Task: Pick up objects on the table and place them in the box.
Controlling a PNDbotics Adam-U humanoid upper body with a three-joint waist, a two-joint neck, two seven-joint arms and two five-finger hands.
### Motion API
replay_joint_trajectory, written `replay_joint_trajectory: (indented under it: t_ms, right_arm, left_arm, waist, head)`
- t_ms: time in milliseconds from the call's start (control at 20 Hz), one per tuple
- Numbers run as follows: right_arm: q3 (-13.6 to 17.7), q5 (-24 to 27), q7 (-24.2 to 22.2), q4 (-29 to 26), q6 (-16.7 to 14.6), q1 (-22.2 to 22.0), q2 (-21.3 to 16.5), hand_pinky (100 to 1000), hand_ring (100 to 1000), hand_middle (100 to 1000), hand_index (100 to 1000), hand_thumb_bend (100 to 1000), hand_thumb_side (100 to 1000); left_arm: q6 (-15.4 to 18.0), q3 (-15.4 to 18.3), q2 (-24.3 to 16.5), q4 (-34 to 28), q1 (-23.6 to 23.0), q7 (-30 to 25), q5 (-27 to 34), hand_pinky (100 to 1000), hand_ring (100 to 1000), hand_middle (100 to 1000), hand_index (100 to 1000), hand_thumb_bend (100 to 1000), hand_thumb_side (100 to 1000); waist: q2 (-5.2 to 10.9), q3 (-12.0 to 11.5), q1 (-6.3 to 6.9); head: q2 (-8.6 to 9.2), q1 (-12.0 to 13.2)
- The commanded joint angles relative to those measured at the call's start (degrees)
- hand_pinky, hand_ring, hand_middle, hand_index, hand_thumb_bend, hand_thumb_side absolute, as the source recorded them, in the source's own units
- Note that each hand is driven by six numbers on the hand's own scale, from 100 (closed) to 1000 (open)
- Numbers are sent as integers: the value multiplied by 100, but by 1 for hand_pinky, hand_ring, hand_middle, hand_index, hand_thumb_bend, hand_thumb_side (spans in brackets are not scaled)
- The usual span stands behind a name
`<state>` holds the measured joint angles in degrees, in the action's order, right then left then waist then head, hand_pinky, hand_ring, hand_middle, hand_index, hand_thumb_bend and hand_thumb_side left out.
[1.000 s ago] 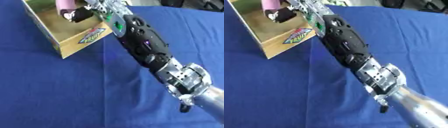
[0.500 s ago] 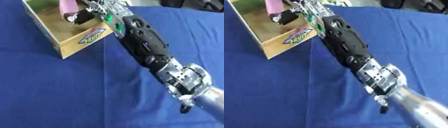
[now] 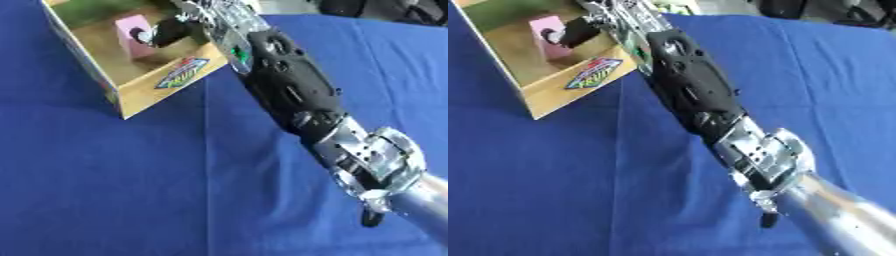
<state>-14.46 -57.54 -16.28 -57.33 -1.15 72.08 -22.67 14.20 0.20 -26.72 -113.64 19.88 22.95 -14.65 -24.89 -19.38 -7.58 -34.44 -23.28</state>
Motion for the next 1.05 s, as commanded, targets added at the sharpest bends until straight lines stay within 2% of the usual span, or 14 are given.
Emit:
replay_joint_trajectory:
  t_ms: [50,100,150,400,550,700,800,1050]
  right_arm:
    - [65,134,-5,-218,3,159,-212,847,820,788,903,343,613]
    - [67,169,-3,-250,16,161,-229,846,817,787,900,296,664]
    - [70,196,9,-293,35,164,-255,845,814,783,898,316,618]
    - [92,564,62,-746,80,148,-485,843,806,775,895,286,623]
    - [115,777,207,-1135,29,54,-767,830,781,744,865,203,612]
    - [49,1024,402,-1544,-82,-211,-1112,824,771,728,846,170,644]
    - [-18,1188,523,-1810,-176,-439,-1368,817,762,715,830,107,710]
    - [-57,1622,834,-2517,-323,-1134,-1867,820,768,728,834,100,755]
  left_arm:
    - [-16,69,-73,-95,1,23,-18,702,741,710,733,513,882]
    - [-16,70,-72,-95,0,26,-18,702,741,710,733,513,882]
    - [-16,73,-67,-95,-2,29,-19,702,741,710,733,513,882]
    - [-33,111,-72,-95,-79,60,-37,702,740,710,733,513,881]
    - [-44,135,-75,-95,-133,87,-52,703,740,710,733,512,880]
    - [-56,165,-86,-95,-190,119,-73,703,740,710,733,513,880]
    - [-64,183,-85,-95,-219,142,-86,704,740,710,733,513,879]
    - [-72,220,-53,-95,-259,192,-109,705,740,711,734,515,879]
  waist:
    - [192,20,97]
    - [202,30,103]
    - [212,41,112]
    - [268,137,162]
    - [322,240,199]
    - [366,337,231]
    - [382,402,261]
    - [389,534,392]
  head:
    - [19,39]
    - [21,41]
    - [23,48]
    - [-17,133]
    - [-60,234]
    - [-104,346]
    - [-115,441]
    - [-148,692]
